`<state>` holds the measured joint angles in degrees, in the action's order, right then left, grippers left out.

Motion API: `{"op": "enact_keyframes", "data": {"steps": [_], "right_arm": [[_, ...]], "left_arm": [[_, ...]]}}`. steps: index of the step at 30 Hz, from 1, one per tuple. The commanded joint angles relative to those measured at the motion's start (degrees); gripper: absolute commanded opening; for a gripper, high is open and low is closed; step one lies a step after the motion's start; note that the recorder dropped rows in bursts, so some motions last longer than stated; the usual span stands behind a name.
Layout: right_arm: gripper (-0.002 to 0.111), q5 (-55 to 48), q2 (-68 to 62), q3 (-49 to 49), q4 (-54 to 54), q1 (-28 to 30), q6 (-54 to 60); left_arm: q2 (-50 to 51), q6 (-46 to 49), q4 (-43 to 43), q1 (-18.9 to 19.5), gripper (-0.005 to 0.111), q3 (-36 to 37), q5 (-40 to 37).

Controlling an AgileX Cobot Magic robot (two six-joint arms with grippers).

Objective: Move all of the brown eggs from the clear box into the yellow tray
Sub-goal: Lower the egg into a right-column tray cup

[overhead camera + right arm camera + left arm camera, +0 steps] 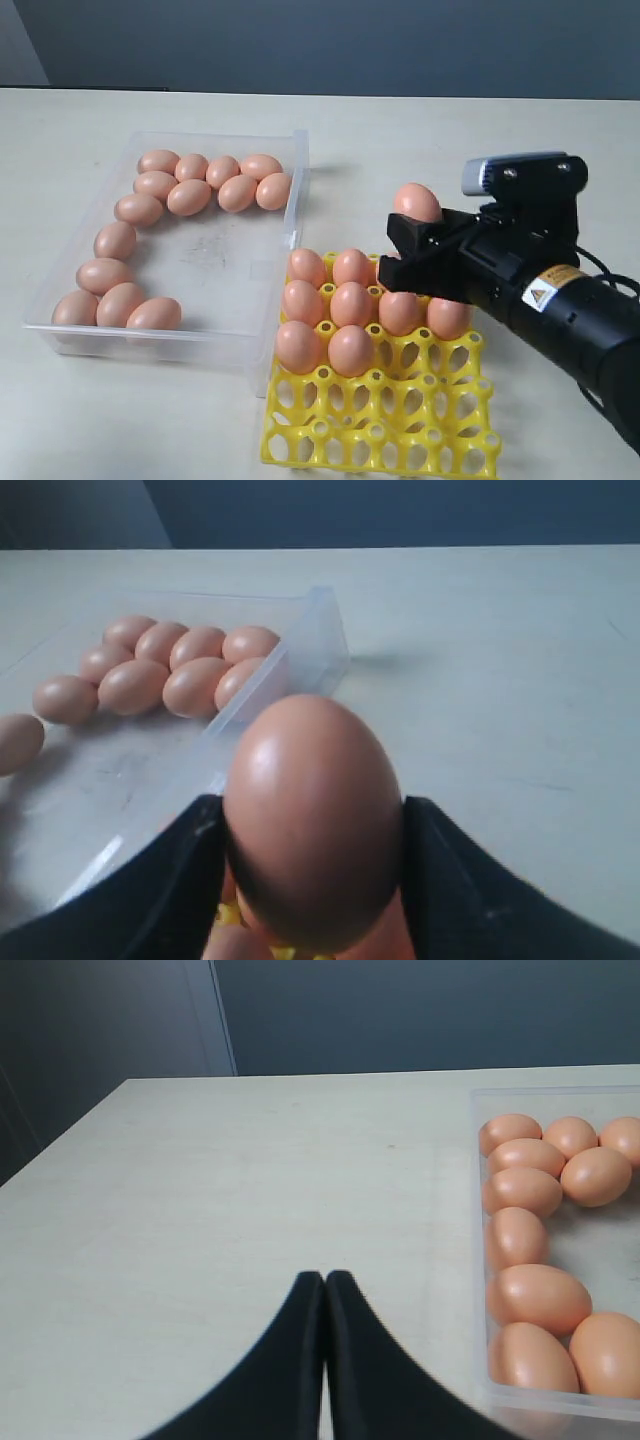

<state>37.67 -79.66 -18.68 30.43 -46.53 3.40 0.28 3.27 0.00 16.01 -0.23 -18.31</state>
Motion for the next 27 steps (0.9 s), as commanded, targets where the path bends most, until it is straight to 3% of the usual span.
{"op": "enact_keyframes", "data": {"steps": [1,7,13,27], "right_arm": [[0.0,4.5,0.3,5.0,-4.4,-2.0,-5.1],[0.0,8.1,0.3,10.4,-5.8,-3.2,-5.1],[0.0,11.1,0.3,13.2,-18.0,-3.2,-9.5],[0.0,13.7,-7.5,13.5,-22.9,-3.2,-14.0]], "left_arm": [[-0.3,0.0,0.0,-0.3,0.0,0.2,0.6],[-0.3,0.0,0.0,-0.3,0.0,0.2,0.6],[-0.3,0.0,0.0,-0.3,0.0,0.2,0.6],[-0.3,0.0,0.0,-0.3,0.0,0.2,0.6]]}}
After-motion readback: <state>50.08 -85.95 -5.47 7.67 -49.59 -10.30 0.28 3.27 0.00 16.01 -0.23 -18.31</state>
